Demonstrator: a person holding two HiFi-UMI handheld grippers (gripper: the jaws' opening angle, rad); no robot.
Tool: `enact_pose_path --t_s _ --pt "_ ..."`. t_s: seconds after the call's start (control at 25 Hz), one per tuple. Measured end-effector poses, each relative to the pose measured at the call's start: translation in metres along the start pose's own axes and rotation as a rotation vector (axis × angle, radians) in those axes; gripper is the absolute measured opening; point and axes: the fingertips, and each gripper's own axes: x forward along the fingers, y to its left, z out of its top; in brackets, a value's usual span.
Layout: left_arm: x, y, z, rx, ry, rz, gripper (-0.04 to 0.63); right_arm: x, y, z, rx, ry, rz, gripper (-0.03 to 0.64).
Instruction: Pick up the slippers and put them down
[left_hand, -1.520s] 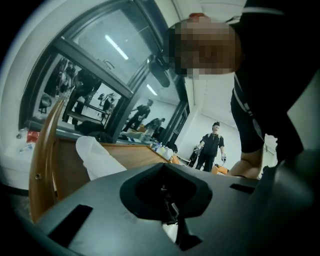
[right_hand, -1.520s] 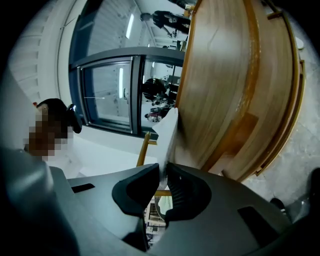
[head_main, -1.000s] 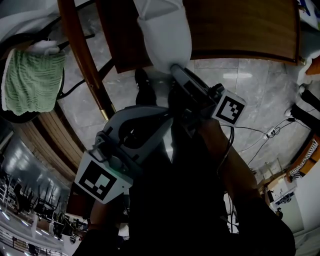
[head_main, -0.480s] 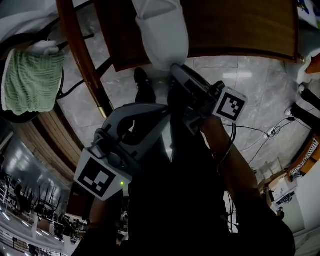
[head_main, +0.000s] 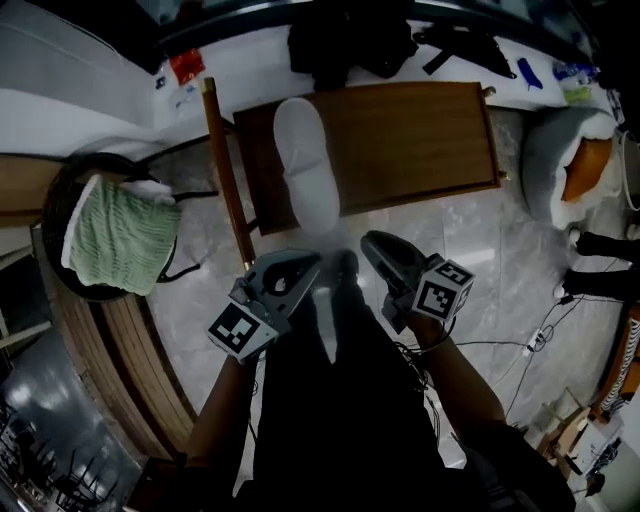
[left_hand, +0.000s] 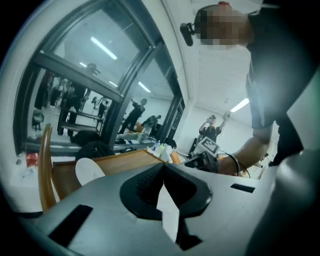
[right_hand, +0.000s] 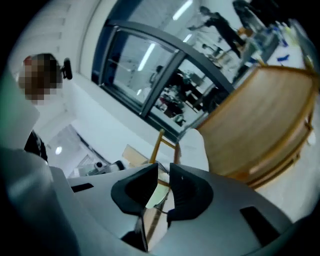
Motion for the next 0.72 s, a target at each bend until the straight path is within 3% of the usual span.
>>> enact_pose_path --t_s 0.2,0.36,0.52,0.72 --pt "-0.006 -0.031 0.057 0.044 -0.020 -0.023 0.012 -0.024 0.103 0.058 -0.395 -0.017 0.134 0.051" --pt "-0.011 -0.039 0.108 0.104 -0.035 -0.010 0.012 -0.031 0.165 0.098 -0.593 -0.081 0.220 0.046" --pt "-0.026 -0.059 0.146 0.146 -0.070 -0.009 0.012 -0.039 0.197 0.105 -0.703 -0.083 0.229 0.038" --pt "-0.033 -0.069 0.169 0.196 -0.089 -0.007 0.012 -0.045 0.215 0.112 -0.723 -0.087 0.285 0.028"
